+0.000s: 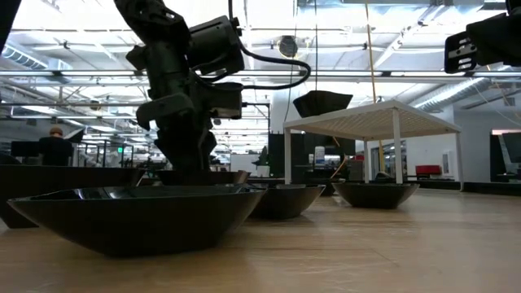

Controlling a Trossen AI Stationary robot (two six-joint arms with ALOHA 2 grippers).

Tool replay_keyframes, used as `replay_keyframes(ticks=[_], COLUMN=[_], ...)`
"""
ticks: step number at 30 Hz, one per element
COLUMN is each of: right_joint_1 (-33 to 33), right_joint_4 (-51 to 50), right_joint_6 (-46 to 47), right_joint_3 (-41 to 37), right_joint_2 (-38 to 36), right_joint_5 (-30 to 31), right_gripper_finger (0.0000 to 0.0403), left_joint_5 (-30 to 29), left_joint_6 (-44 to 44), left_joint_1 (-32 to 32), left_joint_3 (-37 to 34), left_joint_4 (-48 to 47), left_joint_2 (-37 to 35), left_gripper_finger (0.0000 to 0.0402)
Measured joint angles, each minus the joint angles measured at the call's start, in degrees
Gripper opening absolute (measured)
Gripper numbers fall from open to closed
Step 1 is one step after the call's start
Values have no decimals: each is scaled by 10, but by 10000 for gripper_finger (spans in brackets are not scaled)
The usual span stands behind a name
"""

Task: Pick & Place Mini shaped plates
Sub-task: Stack the black distorted square plate on top of the black distorted square plates on the shelf

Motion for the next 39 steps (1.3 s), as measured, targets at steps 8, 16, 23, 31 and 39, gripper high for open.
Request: replay_keyframes(ticks=[8, 16, 23, 31, 39], right_joint_1=[0, 0, 0, 0, 0], right_joint_4=[0, 0, 0, 0, 0], right_joint_6=[0, 0, 0, 0, 0], right_joint_3=[0, 0, 0, 0, 0], right_joint_2=[0, 0, 0, 0, 0], right_joint_5=[0, 0, 0, 0, 0], right_gripper_finger=[0, 0, 0, 0, 0], left_joint_5=[-47, -56, -56, -48, -45], left_joint_6=[27, 31, 34, 36, 37], left_joint_1=[0, -2, -3, -7, -7], left_joint_3=[0, 1, 17, 20, 20], left_joint_4=[7, 14, 14, 12, 9], left_joint_2=[0, 0, 0, 0, 0], left_gripper_finger=[186, 186, 186, 186, 186])
